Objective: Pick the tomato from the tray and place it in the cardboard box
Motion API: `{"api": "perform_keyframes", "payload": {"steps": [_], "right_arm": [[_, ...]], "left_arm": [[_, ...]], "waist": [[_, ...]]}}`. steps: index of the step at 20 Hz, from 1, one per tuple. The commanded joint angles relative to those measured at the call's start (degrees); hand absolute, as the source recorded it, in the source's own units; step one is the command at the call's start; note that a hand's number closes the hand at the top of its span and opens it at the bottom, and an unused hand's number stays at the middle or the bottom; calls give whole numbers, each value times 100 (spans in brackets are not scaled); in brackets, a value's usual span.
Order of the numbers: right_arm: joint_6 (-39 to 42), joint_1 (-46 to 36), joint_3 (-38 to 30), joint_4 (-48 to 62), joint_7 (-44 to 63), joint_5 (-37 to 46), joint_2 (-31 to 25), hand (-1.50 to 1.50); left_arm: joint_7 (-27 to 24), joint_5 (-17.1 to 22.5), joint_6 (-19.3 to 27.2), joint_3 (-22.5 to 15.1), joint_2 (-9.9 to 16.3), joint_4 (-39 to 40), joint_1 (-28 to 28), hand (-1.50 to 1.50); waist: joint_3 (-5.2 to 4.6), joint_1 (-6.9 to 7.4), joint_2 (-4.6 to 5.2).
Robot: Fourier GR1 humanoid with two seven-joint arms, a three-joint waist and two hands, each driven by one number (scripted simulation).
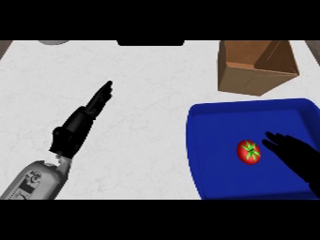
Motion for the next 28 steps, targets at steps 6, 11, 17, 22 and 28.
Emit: {"api": "perform_keyframes", "payload": {"steps": [6,11,17,22,28], "right_arm": [[108,-565,658,1326,-78,1191,946,-150],[-169,-694,586,1891,-351,1583,1401,-150],[-389,-511,607,2030,-797,2077,1738,-150],[270,-848,391,2004,-623,2203,1970,-150],[322,-955,305,2654,-1024,2429,2054,-150]], "left_arm": [[64,-441,-176,232,-299,-73,195,0],[-237,-552,-578,490,-431,354,128,0],[-123,-695,-778,850,-654,337,21,0],[328,-1122,-709,812,-973,-101,151,0],[301,-1109,-987,1217,-961,183,-96,0]], "waist": [[3,12,2],[2,-10,4],[2,-22,1],[2,-3,-2],[2,-10,3]]}}
